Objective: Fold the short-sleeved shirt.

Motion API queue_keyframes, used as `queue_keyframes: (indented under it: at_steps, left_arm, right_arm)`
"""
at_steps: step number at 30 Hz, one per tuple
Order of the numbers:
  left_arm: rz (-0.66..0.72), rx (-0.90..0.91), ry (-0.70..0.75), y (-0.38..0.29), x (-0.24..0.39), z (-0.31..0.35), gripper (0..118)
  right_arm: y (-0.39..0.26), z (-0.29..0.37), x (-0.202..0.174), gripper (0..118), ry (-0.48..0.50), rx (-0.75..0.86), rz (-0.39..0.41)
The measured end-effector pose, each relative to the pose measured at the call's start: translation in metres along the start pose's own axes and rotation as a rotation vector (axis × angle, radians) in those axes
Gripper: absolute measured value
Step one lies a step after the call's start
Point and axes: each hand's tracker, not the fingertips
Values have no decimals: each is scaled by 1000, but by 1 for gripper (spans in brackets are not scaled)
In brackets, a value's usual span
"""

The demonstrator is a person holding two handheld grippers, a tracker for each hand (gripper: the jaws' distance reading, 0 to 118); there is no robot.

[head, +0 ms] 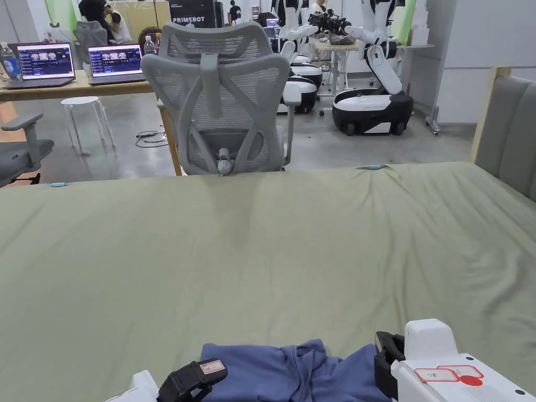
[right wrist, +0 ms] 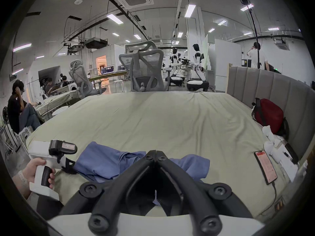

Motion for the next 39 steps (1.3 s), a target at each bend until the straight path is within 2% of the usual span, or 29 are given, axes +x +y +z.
queue_keyframes:
  at_steps: [1, 2, 3, 4, 5, 6, 8, 14, 16, 17, 19, 23, 27, 31, 34, 36, 37, 38, 39]
  left_arm:
    - [12, -18, -14, -3, 6, -8, 107]
    - [1, -14, 5, -3, 9, -14, 90]
    - [-15, -3, 56, -4, 13, -18, 37]
    - [-28, 22, 162, -6, 15, -19, 12]
    - [-60, 43, 259, -1, 13, -19, 12]
    - [-74, 60, 284, 2, 12, -14, 12]
    - [-39, 92, 179, -3, 14, -2, 11]
    - [-154, 267, 342, 14, 17, 59, 11]
    - [-265, 320, 448, 19, 34, 86, 11]
    - [-304, 337, 501, 36, 15, 94, 11]
    - [-423, 349, 588, 34, 37, 100, 11]
    - [-703, 305, 641, -7, 110, 57, 11]
    - [-995, 136, 698, -58, 147, -37, 11]
    - [-1322, -51, 814, -120, 140, -121, 11]
    - [-1419, -99, 888, -150, 132, -146, 12]
    - [-1409, -72, 903, -143, 132, -145, 24]
    - [-1402, -59, 898, -134, 127, -142, 40]
    - [-1388, -38, 877, -130, 132, -136, 72]
    - [-1366, -8, 838, -124, 139, -127, 89]
  right_arm:
    - [0, 1, 0, 0, -4, 1, 3]
    - [2, 3, 2, 0, -6, 1, 4]
    - [3, 4, 4, 0, -12, 2, 2]
    - [4, 5, 5, 0, -19, 3, 3]
    - [5, 5, 6, 0, -25, 5, 2]
    - [7, 6, 7, 0, -28, 6, 0]
    - [9, 7, 8, 0, -30, 7, -3]
    - [12, 8, 1, 0, -22, 4, 13]
    - [12, 9, -1, 0, -14, 5, 16]
    - [12, 8, -1, 0, -12, 4, 18]
    - [10, 5, 2, 0, -5, 4, 20]
    - [9, 11, 7, 0, -3, 4, 19]
    - [1, 14, 19, 0, -17, 8, 13]
    - [-3, 20, 27, 0, -32, 8, 4]
    - [-4, 18, 33, 0, -32, 9, 4]
    - [-4, 17, 34, 0, -34, 11, 11]
    - [-4, 17, 34, 0, -31, 12, 12]
    - [-4, 19, 33, 0, -25, 12, 11]
    - [-4, 20, 32, 0, -19, 12, 11]
